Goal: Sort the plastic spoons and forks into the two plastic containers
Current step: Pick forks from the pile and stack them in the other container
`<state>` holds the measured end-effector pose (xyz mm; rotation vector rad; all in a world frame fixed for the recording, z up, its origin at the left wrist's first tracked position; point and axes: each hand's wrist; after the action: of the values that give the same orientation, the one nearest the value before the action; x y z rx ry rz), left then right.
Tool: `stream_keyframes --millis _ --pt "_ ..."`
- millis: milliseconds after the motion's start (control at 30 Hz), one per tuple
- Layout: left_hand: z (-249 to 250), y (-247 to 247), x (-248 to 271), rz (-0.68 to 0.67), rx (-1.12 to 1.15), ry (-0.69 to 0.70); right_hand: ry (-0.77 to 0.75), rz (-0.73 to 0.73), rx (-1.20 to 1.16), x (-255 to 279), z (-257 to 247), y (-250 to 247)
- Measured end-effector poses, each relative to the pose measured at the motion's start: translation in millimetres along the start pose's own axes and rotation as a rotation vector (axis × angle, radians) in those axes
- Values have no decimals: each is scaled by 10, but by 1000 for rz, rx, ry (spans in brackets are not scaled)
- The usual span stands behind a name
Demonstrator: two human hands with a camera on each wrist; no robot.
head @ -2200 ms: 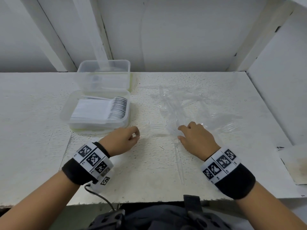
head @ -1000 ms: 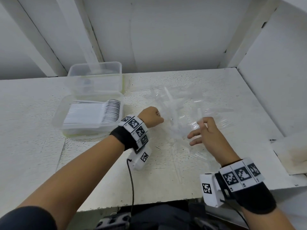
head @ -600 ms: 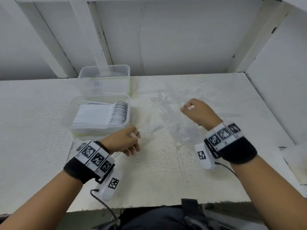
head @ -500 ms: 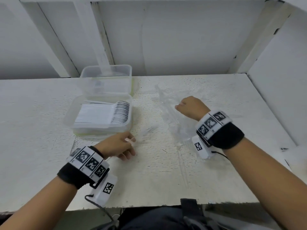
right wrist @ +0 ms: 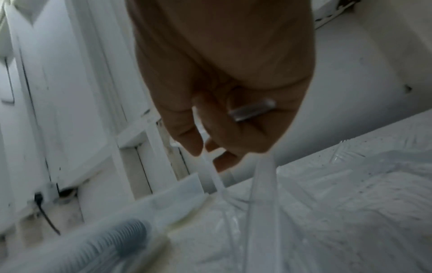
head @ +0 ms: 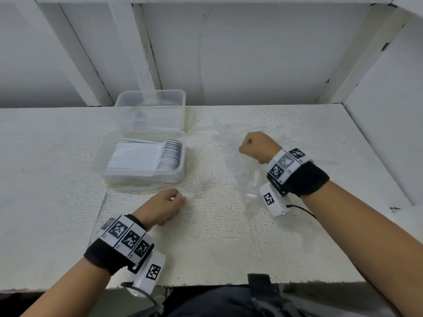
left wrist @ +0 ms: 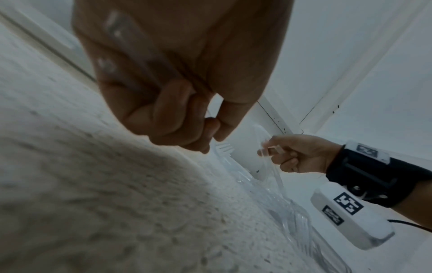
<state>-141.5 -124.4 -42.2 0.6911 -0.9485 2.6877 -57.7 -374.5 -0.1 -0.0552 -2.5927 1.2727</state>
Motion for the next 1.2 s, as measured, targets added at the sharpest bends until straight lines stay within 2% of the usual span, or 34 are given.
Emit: stream_keyframes --millis 100,200,300,433,600,733,833,933,1100,1200 --pt "53 0 -35 15 33 26 -27 52 -323 192 -6 -174" --pt "149 22 -49 8 62 65 -66 114 -509 363 8 -309" --pt "291 81 -60 -1 115 102 -16 150 -759 496 27 -392" --pt "522 186 -82 17 286 111 100 112 -1212 645 49 -409" --pt "758 292 -99 -15 550 -21 168 0 -1492 810 80 -290" --pt "817 326 -159 -83 606 -70 200 -170 -1420 927 178 -181" --pt "850 310 -218 -50 663 -77 185 -274 -1157 1028 274 -163" --pt "903 319 -276 -14 647 -10 174 -368 -943 1130 348 -163" --pt "1052 444 -293 73 445 231 306 -237 -706 1179 449 -100" --pt "1151 543 -292 137 124 469 352 -149 -616 1192 504 -104"
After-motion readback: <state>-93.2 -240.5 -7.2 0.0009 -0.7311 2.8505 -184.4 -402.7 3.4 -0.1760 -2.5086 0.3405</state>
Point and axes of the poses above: each hand's wrist, its own x-axis away from the middle knuckle, its own y-axis out of the palm, z = x × y, and after that the axes turned 9 degrees about z, right-handed
